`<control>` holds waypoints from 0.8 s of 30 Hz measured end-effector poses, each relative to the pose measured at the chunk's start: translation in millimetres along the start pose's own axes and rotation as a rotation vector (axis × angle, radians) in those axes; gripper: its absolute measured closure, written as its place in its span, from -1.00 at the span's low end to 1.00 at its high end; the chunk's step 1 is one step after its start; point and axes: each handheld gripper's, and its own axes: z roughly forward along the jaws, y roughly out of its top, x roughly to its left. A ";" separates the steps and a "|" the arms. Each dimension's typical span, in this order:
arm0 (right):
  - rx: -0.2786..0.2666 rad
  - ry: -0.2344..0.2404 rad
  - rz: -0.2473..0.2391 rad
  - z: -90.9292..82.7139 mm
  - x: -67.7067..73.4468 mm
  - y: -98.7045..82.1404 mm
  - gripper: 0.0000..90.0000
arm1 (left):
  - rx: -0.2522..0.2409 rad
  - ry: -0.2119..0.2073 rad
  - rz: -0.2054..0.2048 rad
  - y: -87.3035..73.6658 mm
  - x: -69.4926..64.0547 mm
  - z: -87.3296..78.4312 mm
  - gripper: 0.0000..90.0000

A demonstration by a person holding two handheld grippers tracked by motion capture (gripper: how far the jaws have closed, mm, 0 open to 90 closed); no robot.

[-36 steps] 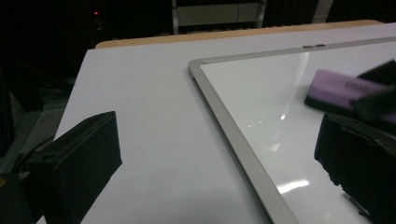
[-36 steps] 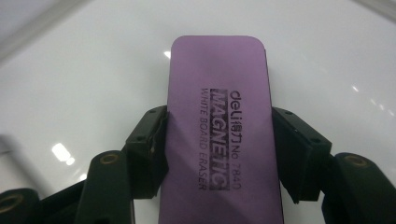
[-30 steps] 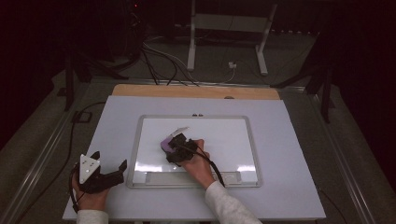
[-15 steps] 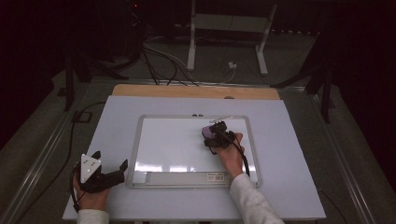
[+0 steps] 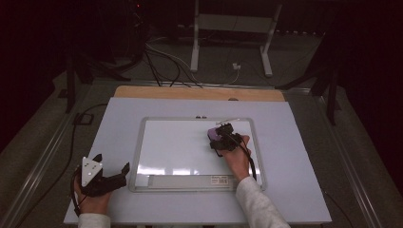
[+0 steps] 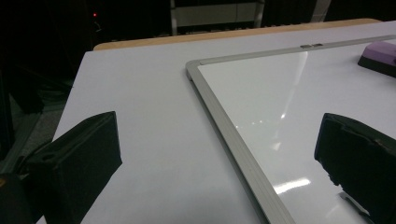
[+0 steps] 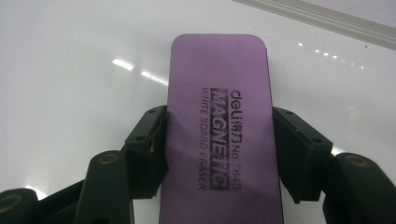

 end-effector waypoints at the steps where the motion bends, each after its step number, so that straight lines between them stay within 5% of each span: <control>1: 0.006 0.002 -0.004 0.4 0.1 -0.1 -0.16 | -0.002 0.001 -0.003 0.1 0.1 -0.3 -0.97; 6: -0.049 -0.017 -0.051 -8.2 4.4 -4.7 -0.38 | 0.005 0.002 -0.001 -0.3 -0.2 1.1 -0.97; 11: -0.135 -0.023 -0.148 -23.7 16.8 -10.8 -0.32 | 0.004 0.002 0.000 -0.3 -0.6 0.7 -0.97; 15: -0.116 -0.044 -0.207 -23.2 23.5 -13.5 -0.21 | 0.004 0.001 0.002 -0.3 -0.9 0.8 -0.97; 24: -0.086 -0.067 -0.202 -17.2 22.7 -14.0 -0.14 | 0.006 -0.002 0.000 -0.7 -0.6 0.9 -0.97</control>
